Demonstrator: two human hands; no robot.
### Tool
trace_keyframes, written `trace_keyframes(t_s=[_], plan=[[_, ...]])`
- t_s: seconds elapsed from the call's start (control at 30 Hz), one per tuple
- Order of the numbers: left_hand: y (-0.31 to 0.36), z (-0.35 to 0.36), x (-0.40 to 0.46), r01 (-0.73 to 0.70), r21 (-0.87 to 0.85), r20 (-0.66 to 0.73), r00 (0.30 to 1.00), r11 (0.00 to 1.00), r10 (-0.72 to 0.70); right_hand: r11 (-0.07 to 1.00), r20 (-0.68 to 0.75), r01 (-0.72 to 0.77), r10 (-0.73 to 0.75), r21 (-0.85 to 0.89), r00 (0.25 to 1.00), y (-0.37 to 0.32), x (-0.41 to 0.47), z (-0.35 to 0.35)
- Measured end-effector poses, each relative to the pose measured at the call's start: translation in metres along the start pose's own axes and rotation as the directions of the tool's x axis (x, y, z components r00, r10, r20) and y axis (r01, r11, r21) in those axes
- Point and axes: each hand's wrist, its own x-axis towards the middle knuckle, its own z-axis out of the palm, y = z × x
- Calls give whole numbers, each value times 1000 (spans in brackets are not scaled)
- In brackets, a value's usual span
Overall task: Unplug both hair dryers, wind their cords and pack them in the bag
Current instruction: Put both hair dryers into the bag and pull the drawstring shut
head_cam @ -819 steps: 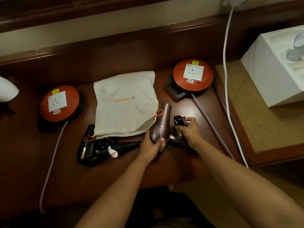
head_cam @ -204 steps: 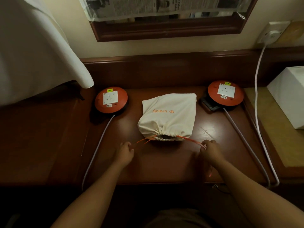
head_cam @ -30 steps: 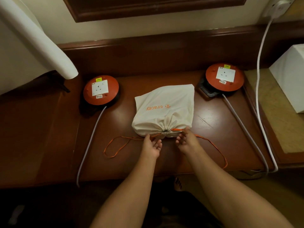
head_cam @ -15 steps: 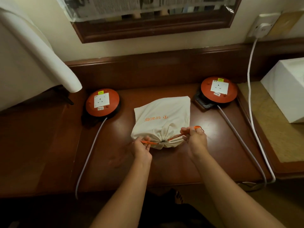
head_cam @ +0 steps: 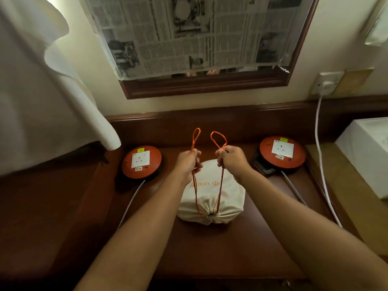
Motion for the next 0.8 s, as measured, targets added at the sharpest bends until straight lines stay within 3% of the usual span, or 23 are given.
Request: trace_keyframes(t_s=[0.27, 0.43, 0.6, 0.8], plan=[[-14, 12, 68, 80, 123, 43, 995, 989, -86, 976, 78, -149, 163, -156, 984, 21, 62, 19], [-34, 16, 111, 92, 294, 74, 990, 951, -119, 957, 40, -218, 230, -190, 972, 48, 91, 28], [-71, 0, 119, 110, 525, 81, 981, 844, -179, 858, 6, -198, 228, -474, 974, 89, 89, 26], [-96, -29, 90, 49, 520, 31, 997, 853, -77, 888, -131, -239, 203, -394, 970, 113, 45, 6]])
